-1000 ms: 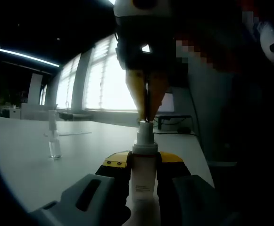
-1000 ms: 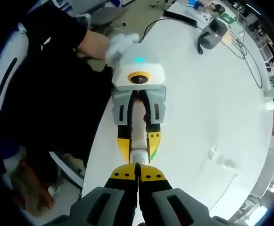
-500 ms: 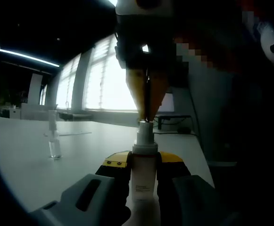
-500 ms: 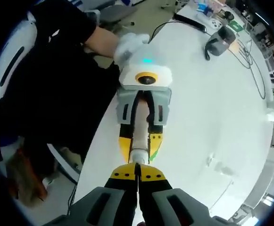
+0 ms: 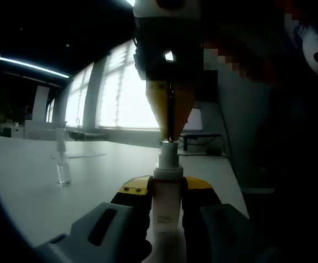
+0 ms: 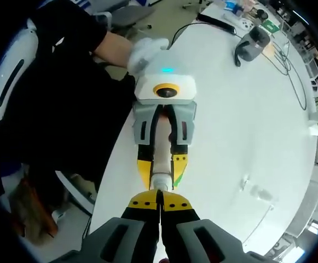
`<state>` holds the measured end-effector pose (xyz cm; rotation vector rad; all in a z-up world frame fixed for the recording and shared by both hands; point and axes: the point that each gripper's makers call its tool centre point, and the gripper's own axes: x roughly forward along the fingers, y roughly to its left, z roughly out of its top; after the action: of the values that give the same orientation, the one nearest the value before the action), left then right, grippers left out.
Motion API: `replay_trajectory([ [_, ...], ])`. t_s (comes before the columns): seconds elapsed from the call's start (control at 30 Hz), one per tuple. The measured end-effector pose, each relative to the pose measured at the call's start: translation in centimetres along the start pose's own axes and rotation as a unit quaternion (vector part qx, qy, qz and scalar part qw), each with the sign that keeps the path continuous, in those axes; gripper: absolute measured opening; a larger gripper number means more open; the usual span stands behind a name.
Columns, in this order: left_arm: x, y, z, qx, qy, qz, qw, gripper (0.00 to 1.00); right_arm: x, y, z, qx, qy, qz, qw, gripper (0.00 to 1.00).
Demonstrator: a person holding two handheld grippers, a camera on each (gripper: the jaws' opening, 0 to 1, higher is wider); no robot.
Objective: Clamp pump bottle remove cover press pump head put on cover
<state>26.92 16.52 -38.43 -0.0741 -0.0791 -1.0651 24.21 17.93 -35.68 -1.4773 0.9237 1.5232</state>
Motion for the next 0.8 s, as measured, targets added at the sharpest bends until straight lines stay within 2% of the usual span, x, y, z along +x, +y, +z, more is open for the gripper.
replay_trajectory([
  [0.8,0.05,0.11,-0.04,0.001,0.000,0.001,1.0000,0.12,0.75,-0.16,-0.06,0.010,0.018,0.003,0.9998,0.00],
])
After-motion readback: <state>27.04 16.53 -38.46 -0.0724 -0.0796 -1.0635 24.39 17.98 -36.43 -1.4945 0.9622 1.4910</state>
